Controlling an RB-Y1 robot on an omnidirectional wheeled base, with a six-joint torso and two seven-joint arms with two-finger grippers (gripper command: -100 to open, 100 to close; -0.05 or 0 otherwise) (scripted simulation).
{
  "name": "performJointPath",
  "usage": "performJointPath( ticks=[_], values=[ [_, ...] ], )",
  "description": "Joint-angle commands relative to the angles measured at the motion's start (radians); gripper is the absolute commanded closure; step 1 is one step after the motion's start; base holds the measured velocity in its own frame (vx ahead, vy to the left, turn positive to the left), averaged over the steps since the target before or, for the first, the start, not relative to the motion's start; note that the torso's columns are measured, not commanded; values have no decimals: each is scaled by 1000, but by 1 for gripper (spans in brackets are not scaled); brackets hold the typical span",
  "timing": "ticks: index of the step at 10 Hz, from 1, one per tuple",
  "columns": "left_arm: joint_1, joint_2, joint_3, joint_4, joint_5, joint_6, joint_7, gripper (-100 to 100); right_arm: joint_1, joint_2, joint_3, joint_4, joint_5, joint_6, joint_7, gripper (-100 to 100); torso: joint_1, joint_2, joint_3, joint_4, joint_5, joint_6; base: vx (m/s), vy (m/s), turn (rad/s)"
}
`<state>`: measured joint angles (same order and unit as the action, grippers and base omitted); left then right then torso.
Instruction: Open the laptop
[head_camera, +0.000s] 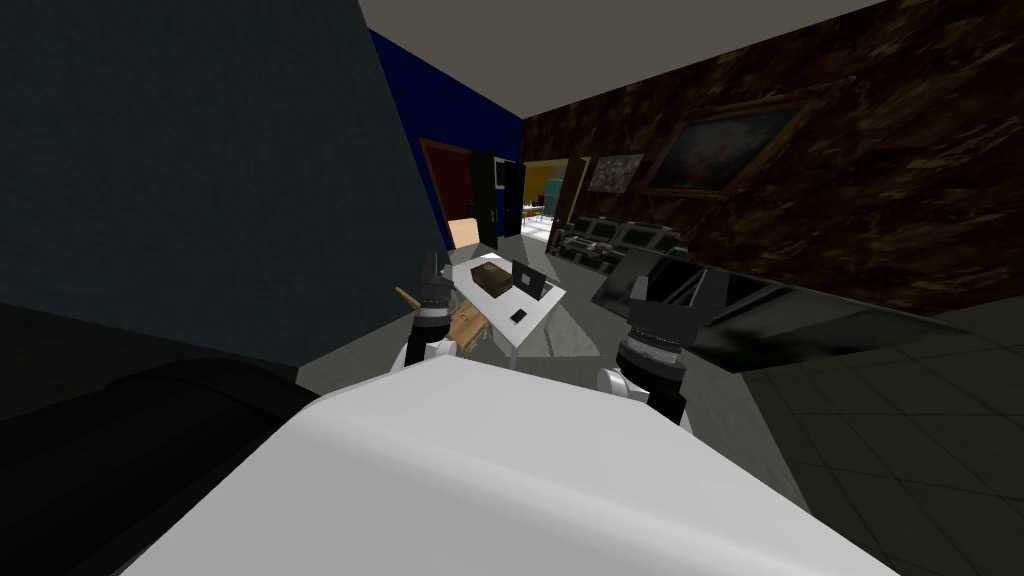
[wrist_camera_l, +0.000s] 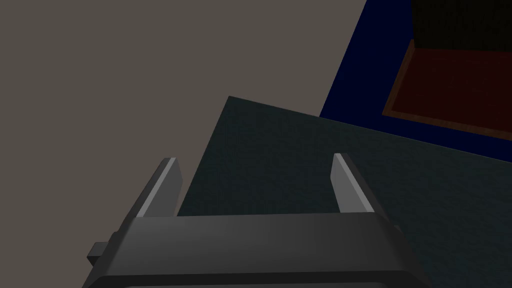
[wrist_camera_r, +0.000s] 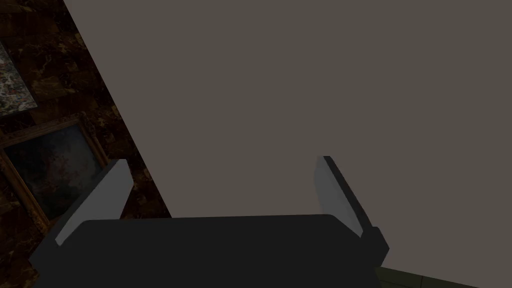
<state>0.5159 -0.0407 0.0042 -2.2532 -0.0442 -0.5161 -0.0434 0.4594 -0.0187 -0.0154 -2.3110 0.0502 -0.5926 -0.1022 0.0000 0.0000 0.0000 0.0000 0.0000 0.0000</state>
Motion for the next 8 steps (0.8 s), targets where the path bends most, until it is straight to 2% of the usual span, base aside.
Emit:
performJointPath(
  ticks=[1, 8],
  values=[
    [0, 0, 0, 0, 0, 0, 0, 0, 0, 0, 0, 0, 0, 0, 0, 0, 0, 40, -82, 41, 0, 0, 0, 0, 0],
    [0, 0, 0, 0, 0, 0, 0, 0, 0, 0, 0, 0, 0, 0, 0, 0, 0, 544, -1087, 544, 0, 0, 0, 0, 0]
  ],
)
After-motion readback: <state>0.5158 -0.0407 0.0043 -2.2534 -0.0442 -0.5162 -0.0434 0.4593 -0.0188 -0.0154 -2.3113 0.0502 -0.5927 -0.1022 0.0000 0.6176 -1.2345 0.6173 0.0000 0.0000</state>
